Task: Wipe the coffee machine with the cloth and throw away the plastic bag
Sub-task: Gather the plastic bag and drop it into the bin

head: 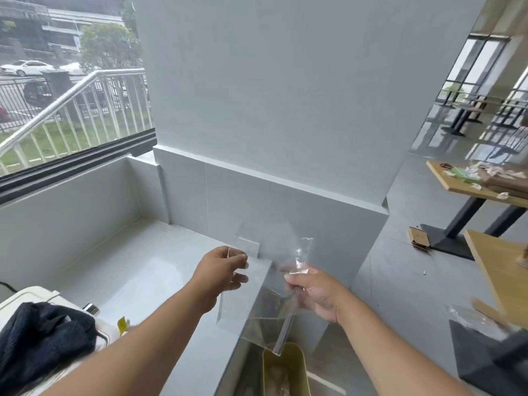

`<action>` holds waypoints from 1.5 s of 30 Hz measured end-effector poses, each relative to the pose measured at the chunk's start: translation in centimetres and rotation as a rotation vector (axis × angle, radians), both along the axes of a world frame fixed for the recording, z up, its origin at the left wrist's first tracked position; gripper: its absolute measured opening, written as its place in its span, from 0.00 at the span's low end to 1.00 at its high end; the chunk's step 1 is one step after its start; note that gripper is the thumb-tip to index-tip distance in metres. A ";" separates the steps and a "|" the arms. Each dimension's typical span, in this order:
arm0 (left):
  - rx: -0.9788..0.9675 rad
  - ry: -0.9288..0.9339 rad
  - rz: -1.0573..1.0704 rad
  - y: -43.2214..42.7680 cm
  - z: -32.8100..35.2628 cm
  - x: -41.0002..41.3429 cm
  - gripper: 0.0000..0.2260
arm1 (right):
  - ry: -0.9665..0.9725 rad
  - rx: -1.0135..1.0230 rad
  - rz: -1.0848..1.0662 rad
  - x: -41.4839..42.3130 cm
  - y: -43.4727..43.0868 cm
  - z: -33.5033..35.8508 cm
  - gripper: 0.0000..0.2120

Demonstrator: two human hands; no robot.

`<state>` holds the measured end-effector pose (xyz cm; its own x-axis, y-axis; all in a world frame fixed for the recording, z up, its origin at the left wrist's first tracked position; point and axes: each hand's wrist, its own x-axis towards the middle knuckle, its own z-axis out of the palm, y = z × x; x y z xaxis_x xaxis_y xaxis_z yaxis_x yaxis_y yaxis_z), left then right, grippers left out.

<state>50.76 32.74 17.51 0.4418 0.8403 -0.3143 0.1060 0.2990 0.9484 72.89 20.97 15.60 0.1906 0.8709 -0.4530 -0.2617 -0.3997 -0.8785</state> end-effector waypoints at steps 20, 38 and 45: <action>-0.129 0.075 -0.213 0.7 -3.7 12.7 0.12 | -0.002 0.016 -0.185 14.7 -2.4 -4.3 0.11; 0.212 0.474 -0.280 0.8 -9.8 16.8 0.21 | -0.639 -0.245 0.270 16.8 -2.2 -12.0 0.14; 0.369 0.664 -0.438 0.4 -11.8 17.5 0.19 | -0.971 -0.066 0.513 14.7 -1.6 -13.6 0.14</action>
